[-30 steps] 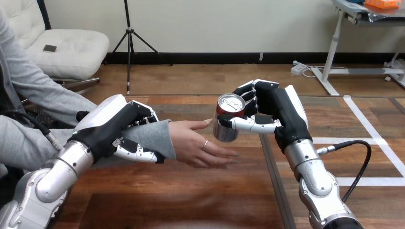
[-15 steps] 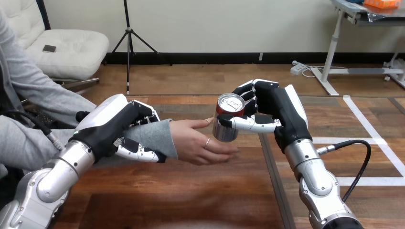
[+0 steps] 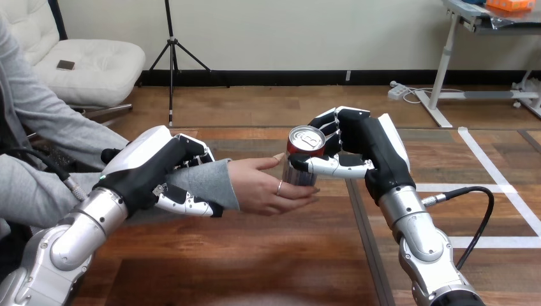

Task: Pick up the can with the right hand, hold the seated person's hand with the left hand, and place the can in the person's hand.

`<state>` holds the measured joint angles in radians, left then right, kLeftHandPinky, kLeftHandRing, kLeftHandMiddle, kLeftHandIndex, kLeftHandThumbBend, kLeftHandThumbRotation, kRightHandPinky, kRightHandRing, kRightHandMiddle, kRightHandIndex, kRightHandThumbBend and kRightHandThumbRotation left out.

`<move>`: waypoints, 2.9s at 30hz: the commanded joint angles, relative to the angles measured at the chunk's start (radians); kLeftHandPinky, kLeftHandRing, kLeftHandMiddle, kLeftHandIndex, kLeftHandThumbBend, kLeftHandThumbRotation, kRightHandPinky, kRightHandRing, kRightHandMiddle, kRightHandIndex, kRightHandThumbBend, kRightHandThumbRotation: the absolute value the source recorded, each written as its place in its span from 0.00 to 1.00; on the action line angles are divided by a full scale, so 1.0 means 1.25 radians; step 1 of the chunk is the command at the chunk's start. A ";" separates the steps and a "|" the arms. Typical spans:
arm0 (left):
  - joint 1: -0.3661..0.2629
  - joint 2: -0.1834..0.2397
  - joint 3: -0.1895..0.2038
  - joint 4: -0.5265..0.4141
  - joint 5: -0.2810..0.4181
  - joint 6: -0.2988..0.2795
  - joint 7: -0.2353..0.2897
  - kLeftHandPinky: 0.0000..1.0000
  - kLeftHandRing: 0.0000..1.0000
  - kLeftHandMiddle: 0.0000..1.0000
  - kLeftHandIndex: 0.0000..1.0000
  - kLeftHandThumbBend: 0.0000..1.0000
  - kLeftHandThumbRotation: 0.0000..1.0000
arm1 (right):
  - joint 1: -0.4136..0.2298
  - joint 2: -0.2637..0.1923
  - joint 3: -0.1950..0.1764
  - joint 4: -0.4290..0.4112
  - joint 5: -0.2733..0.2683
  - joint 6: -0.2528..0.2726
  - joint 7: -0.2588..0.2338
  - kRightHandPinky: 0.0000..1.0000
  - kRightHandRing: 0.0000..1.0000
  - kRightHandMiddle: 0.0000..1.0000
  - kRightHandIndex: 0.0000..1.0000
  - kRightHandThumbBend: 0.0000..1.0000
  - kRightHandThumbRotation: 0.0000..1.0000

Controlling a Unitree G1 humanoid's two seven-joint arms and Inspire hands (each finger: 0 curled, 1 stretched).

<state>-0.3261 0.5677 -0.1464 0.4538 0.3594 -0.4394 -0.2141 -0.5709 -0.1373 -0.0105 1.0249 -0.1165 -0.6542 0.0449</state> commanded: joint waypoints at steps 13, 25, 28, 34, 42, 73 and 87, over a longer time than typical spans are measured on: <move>-0.037 -0.006 0.026 -0.059 -0.039 -0.003 -0.016 0.21 0.26 0.33 0.44 0.68 0.00 | -0.077 0.006 -0.006 -0.038 0.014 -0.008 0.002 0.33 0.36 0.42 0.44 0.73 0.00; -0.033 -0.007 0.029 -0.067 -0.041 0.002 -0.022 0.21 0.26 0.34 0.45 0.72 0.00 | -0.074 0.006 -0.004 -0.044 0.008 -0.003 -0.001 0.33 0.36 0.42 0.44 0.73 0.00; -0.032 -0.008 0.029 -0.068 -0.041 0.003 -0.023 0.21 0.26 0.34 0.45 0.73 0.00 | -0.074 0.006 -0.004 -0.045 0.008 -0.003 -0.002 0.33 0.36 0.42 0.44 0.73 0.00; -0.032 -0.008 0.029 -0.067 -0.045 0.004 -0.027 0.22 0.26 0.34 0.46 0.74 0.00 | -0.073 0.008 -0.005 -0.046 0.010 -0.004 0.001 0.33 0.36 0.42 0.44 0.73 0.00; -0.032 -0.006 0.027 -0.069 -0.040 0.005 -0.026 0.22 0.27 0.34 0.46 0.75 0.00 | -0.075 0.009 -0.006 -0.044 0.014 -0.004 0.007 0.33 0.36 0.41 0.44 0.73 0.00; -0.039 -0.004 0.026 -0.061 -0.037 0.005 -0.030 0.25 0.30 0.37 0.47 0.75 0.00 | -0.075 0.011 -0.006 -0.046 0.016 0.004 0.020 0.33 0.36 0.41 0.44 0.73 0.00; -0.040 -0.002 0.026 -0.059 -0.032 0.004 -0.026 0.25 0.30 0.37 0.47 0.75 0.00 | -0.068 0.014 -0.013 -0.067 0.034 0.044 0.037 0.35 0.40 0.45 0.47 0.77 0.00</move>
<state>-0.3261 0.5680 -0.1397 0.4333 0.3414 -0.4306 -0.2529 -0.5728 -0.1214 -0.0111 1.0153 -0.1033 -0.6065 0.0855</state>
